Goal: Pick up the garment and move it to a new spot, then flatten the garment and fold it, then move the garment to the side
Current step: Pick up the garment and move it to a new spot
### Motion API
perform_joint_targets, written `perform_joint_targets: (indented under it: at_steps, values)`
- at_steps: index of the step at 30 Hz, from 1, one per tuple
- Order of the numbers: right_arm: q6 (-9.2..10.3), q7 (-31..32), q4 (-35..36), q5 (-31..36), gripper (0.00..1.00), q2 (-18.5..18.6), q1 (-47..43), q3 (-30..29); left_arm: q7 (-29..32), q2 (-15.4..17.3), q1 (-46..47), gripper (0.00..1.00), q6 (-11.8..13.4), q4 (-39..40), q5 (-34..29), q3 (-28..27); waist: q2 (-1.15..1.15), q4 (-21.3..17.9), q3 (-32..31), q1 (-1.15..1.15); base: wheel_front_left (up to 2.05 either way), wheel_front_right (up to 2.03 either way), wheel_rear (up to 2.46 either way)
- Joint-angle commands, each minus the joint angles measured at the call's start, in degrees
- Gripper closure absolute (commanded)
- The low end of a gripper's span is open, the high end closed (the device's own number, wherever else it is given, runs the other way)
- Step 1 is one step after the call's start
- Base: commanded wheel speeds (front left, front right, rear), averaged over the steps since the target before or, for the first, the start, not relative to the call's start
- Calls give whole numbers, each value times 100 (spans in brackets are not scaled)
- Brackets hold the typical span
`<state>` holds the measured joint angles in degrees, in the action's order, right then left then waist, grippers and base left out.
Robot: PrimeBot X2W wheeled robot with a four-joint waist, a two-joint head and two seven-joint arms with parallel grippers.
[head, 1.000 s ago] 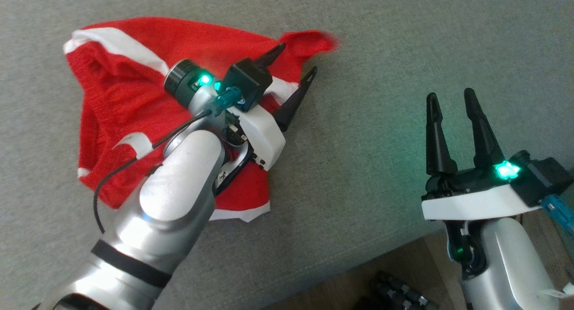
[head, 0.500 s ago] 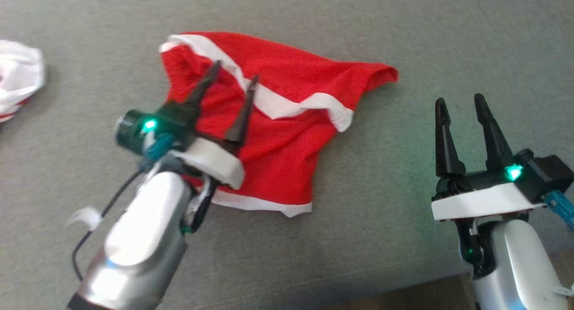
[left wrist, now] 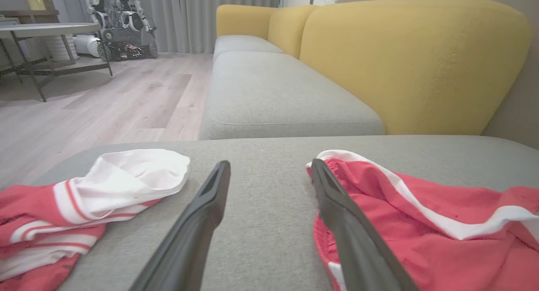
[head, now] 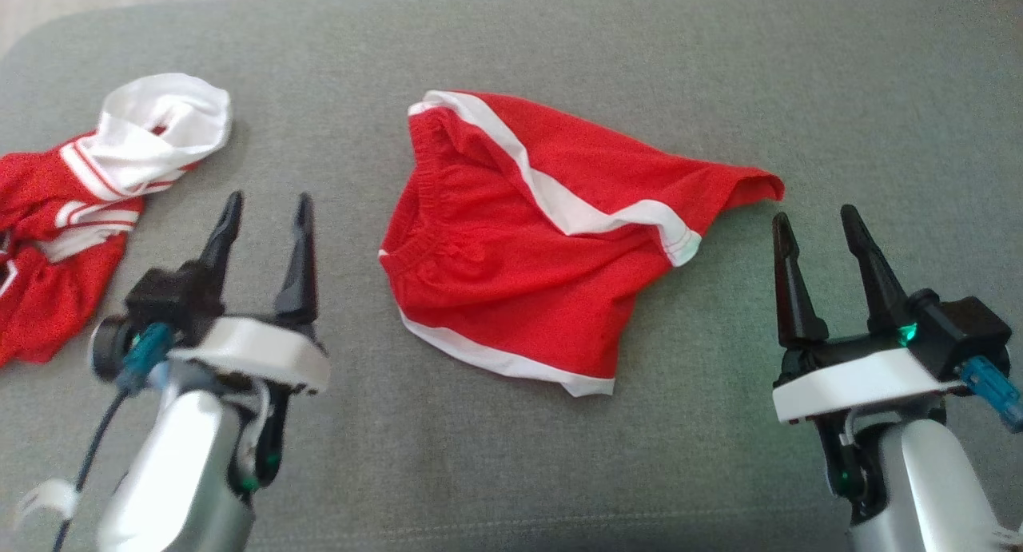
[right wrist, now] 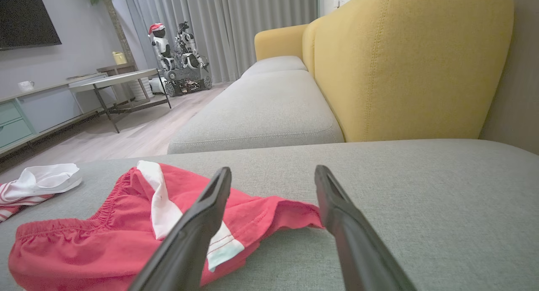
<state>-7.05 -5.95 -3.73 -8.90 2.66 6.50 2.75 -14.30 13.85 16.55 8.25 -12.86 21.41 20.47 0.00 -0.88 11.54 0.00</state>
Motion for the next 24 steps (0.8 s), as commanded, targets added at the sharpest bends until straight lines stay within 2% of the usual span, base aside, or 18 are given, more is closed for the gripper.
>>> perform_joint_targets:
  at_steps: [1, 8, 15, 24]
  values:
    - [-44, 25, 206, 48, 0, 21, 42, 104, -64, 190, 77, 0, 35, 216, 25, -283, 0, 84, -91, 0, 0, 0, 0]
    - [-44, 90, 187, 55, 0, 21, -89, 73, -68, 368, -462, 0, 16, 615, -9, -606, 0, 188, -298, 0, 0, 0, 0]
    - [-44, 147, 145, 85, 0, 21, -284, 52, -69, 427, -813, 0, -65, 781, -132, -512, 0, 187, -523, 0, 0, 0, 0]
    - [-44, 205, 143, 36, 0, 21, -551, 70, 9, 513, -1163, 0, 13, 909, -216, -390, 0, 137, -796, 0, 0, 0, 0]
